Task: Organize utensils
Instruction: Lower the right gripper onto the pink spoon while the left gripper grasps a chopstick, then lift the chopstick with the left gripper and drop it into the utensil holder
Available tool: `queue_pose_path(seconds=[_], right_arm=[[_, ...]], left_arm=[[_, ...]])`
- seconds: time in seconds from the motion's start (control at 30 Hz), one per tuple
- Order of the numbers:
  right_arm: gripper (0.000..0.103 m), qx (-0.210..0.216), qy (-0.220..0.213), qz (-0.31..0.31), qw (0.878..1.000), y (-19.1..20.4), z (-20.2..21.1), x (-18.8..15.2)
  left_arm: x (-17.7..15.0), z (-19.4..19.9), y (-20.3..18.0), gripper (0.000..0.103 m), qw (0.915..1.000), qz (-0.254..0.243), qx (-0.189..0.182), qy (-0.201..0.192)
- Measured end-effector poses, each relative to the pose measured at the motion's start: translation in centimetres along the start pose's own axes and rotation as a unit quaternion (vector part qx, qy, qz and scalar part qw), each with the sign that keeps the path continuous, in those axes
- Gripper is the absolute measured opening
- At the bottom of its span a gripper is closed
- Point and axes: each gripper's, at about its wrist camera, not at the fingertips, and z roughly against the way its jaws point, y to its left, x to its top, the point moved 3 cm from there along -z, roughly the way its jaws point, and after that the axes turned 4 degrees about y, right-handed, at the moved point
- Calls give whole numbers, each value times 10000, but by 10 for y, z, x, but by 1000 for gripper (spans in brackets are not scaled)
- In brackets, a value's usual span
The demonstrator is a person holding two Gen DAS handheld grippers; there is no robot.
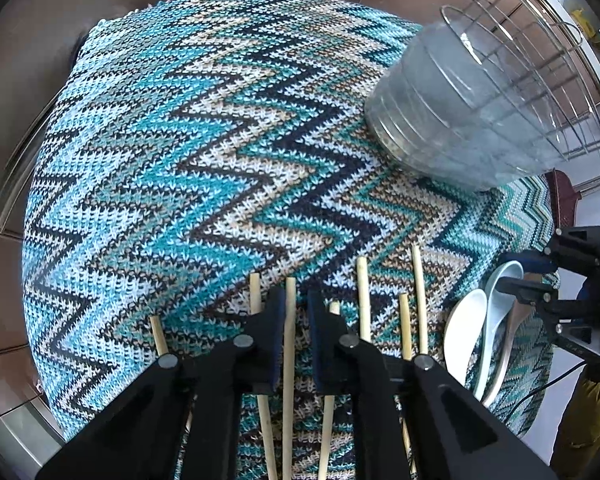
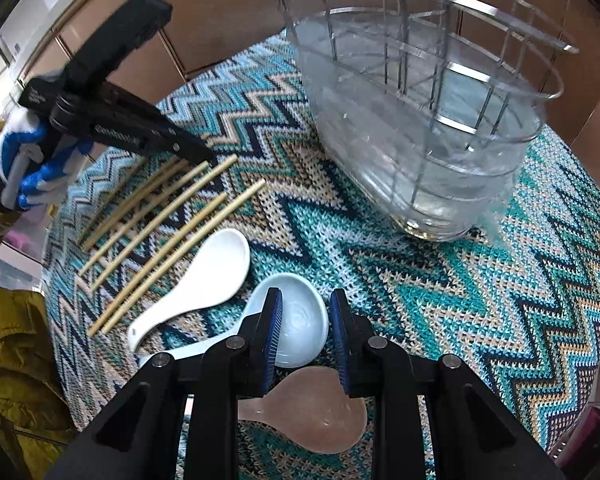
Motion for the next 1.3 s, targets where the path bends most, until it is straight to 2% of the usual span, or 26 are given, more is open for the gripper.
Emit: queue_pose_path(seconds=[0.13,0.4,0.57,0.8,0.9,1.13,1.3], right_arm=[[7,-102,-136,94,9998,2,4,0],[5,-591,-401,384,9967,18,36,-6],[5,-974,-664,508,9917,40,65,-11],[6,-1636,-1026,688,9788,84,108,-15],[6,-1896,-1182,707,9722,98,131,-16],[6,-2539,-1629,563,9518,119,188,-11],[5,-3092,-1941,276,9306,108,225,4]], left_arm=[[-1,1,2,5,9999,109,-12,-47],[-13,20,-5,5,9993,30,67,-369],[-32,57,-12,5,9948,-176,254,-966],[-62,109,-22,5,9849,-275,170,-1701],[-71,136,-25,5,9780,-270,30,-2069],[-78,208,-36,5,9526,-292,-380,-3004],[-67,262,-55,5,9248,-404,-637,-3728]])
